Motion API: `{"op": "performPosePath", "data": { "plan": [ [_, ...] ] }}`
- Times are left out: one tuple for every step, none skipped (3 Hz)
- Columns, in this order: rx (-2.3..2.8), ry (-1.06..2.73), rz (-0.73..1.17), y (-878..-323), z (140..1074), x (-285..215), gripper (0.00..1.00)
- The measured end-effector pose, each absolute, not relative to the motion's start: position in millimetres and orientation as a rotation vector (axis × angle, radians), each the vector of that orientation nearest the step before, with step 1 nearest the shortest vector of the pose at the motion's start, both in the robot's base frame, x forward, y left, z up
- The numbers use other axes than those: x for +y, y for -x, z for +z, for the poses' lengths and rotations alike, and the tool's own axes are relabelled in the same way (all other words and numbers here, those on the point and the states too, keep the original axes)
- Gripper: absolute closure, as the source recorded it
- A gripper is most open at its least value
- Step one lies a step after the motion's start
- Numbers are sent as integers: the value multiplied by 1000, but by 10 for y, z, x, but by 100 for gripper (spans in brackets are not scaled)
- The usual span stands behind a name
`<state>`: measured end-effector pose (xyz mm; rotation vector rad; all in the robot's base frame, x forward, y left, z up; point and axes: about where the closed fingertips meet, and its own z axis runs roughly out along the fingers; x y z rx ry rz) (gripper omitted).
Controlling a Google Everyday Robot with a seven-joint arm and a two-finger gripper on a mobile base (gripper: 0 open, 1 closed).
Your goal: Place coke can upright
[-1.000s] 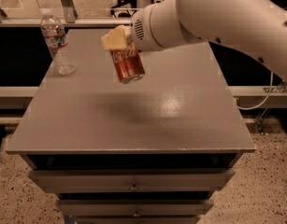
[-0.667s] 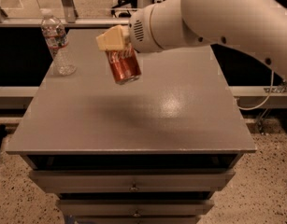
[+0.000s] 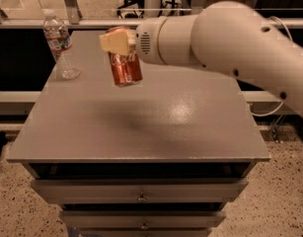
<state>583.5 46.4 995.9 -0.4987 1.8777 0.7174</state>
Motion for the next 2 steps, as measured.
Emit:
{"op": "performPosePath", "data": {
  "plan": [
    [1761, 514, 689, -5921, 9855, 672, 100],
    [1678, 516, 625, -6027, 9745, 784, 100]
  ]
}}
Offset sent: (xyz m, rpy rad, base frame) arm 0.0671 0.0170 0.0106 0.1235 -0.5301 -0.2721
